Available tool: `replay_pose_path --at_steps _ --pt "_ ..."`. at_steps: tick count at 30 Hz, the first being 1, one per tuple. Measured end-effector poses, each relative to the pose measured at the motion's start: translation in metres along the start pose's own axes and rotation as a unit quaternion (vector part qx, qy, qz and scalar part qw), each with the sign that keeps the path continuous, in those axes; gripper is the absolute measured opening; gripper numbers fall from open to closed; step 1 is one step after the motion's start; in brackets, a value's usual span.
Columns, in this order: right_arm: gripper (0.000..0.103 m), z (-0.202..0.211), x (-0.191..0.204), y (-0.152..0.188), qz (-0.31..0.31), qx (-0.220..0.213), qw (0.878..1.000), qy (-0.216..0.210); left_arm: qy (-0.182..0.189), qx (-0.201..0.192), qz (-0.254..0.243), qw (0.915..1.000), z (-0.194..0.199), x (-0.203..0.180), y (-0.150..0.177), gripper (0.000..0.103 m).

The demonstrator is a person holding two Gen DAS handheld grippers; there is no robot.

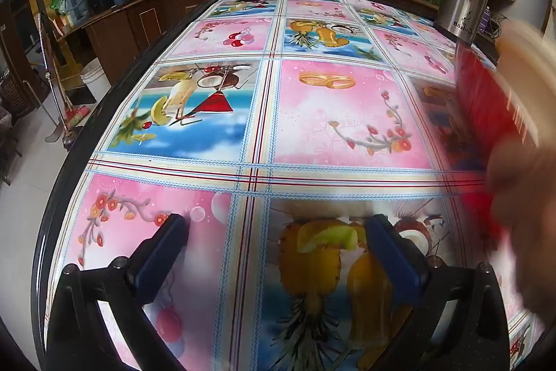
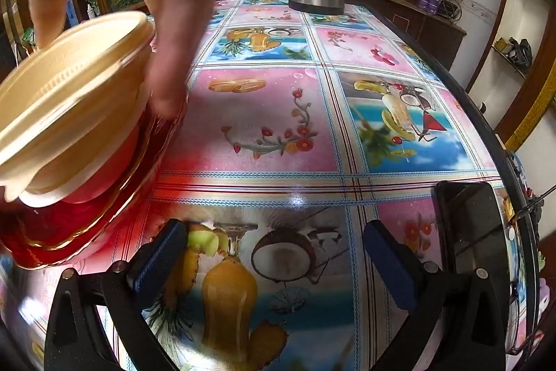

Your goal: Organize plates and bowls

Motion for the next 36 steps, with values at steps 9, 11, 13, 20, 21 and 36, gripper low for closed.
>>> replay_pose_path --at_steps 9,11,13,20,21,36 --pt "0.102 0.0001 0.0 0.0002 0.0 0.0 1.0 0.0 0.0 0.0 0.0 1.0 0.0 0.0001 -0.0002 0.103" --pt "0.102 0.0006 0.0001 -0.0001 0.0 0.0 1.0 0.0 0.0 0.0 0.0 1.0 0.0001 0.0001 -0.0002 0.103" --pt "0.102 0.0013 0.0 -0.0002 0.0 0.0 1.0 0.0 0.0 0.0 0.0 1.0 0.0001 0.0002 -0.0003 0.103" --pt "0.102 0.0 0.0002 0.0003 0.0 0.001 1.0 0.0 0.0 0.0 0.0 1.0 0.0001 0.0 0.0 0.103" --pt "0.102 -0.0001 0.0003 0.0003 0.0 0.001 1.0 0.0 0.0 0.0 0.0 1.0 0.0 0.0 0.0 0.103" --pt "0.102 0.0005 0.0005 -0.0003 0.0 0.0 1.0 0.0 -0.002 -0.001 0.003 1.0 0.0 -0.0011 -0.0001 0.103"
Point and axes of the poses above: each gripper's, at about its wrist camera, not at the fingertips, and z roughly against the way its jaws point, x to its left, y to its underside, the point moved 7 cm from there along -z, roughly the way its jaws point, and after that the axes turned 6 degrees about -x, right-handed, at the moved point
